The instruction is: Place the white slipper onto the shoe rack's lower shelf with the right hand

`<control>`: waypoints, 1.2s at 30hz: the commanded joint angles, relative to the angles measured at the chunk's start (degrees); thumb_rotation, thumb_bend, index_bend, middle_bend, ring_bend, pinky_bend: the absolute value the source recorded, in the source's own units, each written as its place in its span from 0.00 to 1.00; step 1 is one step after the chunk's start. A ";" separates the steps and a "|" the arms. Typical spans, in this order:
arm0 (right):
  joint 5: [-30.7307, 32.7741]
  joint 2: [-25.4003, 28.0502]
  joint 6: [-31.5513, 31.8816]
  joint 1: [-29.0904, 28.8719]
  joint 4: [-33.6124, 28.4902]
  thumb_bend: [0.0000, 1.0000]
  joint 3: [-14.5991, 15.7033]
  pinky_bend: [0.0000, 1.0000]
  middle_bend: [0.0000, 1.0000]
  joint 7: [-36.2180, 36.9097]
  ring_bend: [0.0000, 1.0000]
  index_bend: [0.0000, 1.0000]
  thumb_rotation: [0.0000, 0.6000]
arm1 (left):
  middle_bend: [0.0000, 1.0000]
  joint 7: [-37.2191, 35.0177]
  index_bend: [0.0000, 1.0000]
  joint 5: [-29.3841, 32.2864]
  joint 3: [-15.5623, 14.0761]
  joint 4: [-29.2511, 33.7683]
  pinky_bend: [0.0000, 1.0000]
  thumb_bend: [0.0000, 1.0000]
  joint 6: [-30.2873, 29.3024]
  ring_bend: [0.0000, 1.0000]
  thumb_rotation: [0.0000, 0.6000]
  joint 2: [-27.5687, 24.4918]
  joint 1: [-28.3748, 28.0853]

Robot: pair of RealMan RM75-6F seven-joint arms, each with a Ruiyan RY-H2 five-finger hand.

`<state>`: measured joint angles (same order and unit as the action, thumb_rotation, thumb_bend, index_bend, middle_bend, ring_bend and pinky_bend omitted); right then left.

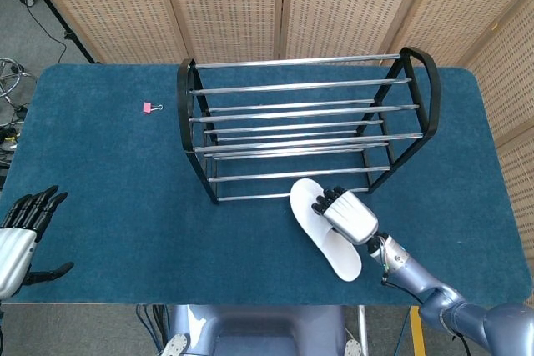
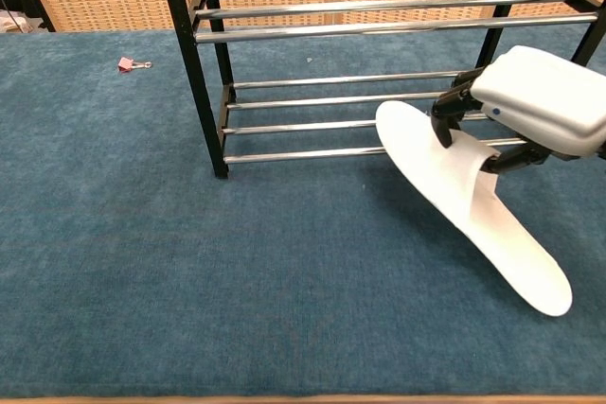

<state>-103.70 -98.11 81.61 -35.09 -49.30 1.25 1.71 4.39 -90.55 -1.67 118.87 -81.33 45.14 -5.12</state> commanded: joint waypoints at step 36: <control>17.49 -8.84 -14.95 -5.95 3.74 0.49 -11.93 0.59 0.57 -3.50 0.48 0.61 1.00 | 0.00 -2.41 0.00 0.94 0.57 -0.48 0.00 0.03 -0.13 0.00 1.00 -0.85 -0.18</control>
<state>-86.84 -106.61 66.76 -40.92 -45.72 -10.11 -1.85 1.98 -89.61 -1.10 118.38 -81.43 44.30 -5.31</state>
